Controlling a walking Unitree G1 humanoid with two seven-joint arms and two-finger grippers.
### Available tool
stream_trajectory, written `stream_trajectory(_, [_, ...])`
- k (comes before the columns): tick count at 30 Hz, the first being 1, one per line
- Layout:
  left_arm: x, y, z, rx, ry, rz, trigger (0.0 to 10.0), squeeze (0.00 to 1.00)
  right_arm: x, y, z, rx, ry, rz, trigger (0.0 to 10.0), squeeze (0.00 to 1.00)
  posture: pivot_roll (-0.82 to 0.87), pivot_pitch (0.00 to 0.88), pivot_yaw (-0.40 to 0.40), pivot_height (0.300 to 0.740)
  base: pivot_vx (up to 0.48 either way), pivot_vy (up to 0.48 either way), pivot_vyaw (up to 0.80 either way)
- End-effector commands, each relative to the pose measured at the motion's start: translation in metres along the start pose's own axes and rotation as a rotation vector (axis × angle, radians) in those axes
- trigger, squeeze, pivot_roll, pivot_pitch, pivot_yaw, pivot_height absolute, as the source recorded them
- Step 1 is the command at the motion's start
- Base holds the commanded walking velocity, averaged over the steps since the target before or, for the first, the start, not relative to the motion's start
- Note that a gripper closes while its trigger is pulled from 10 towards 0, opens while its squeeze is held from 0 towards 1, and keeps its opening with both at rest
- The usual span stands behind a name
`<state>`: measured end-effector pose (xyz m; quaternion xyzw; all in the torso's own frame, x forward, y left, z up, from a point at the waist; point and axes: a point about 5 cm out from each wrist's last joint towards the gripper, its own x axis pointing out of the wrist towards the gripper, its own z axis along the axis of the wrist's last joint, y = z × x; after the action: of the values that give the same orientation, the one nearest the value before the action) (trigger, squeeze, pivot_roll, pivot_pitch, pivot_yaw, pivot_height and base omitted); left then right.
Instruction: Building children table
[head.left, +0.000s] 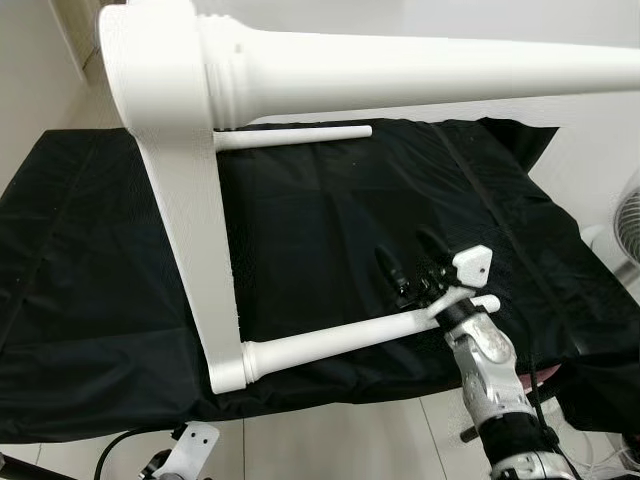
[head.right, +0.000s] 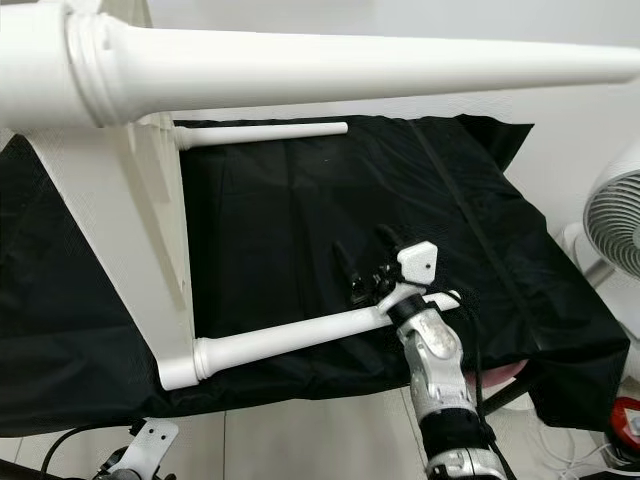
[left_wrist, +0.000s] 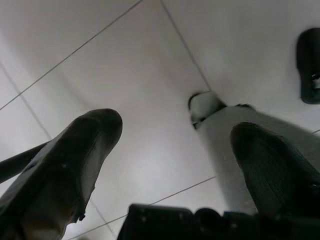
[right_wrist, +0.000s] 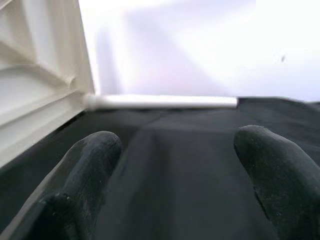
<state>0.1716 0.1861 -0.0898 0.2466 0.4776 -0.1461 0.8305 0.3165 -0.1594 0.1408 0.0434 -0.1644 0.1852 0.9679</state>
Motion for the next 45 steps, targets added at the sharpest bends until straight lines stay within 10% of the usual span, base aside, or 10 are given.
stream_trajectory(1, [-0.001,-0.001,-0.005,-0.029,0.018,0.037,10.0,0.00,0.011,-0.004,0.001,0.093,-0.014,-0.095,10.0,0.00,-0.01,0.020,-0.065,0.740,0.000,0.000,0.00])
stream_trajectory(10, [0.000,-0.001,-0.002,-0.090,0.018,0.054,10.0,0.00,0.023,0.000,-0.005,0.163,-0.013,-0.205,10.0,0.00,0.02,0.005,-0.055,0.740,0.000,0.000,0.00])
stream_trajectory(20, [0.002,-0.009,0.008,-0.086,0.001,0.019,10.0,0.00,0.025,-0.004,-0.028,-0.011,0.164,-0.326,10.0,0.00,0.02,0.000,-0.058,0.740,0.000,0.000,0.00])
stream_trajectory(45, [0.000,-0.024,-0.003,-0.112,0.044,-0.016,10.0,0.00,-0.012,0.015,-0.078,-0.049,0.324,-0.281,10.0,0.00,0.03,0.000,-0.063,0.740,0.000,0.000,0.00])
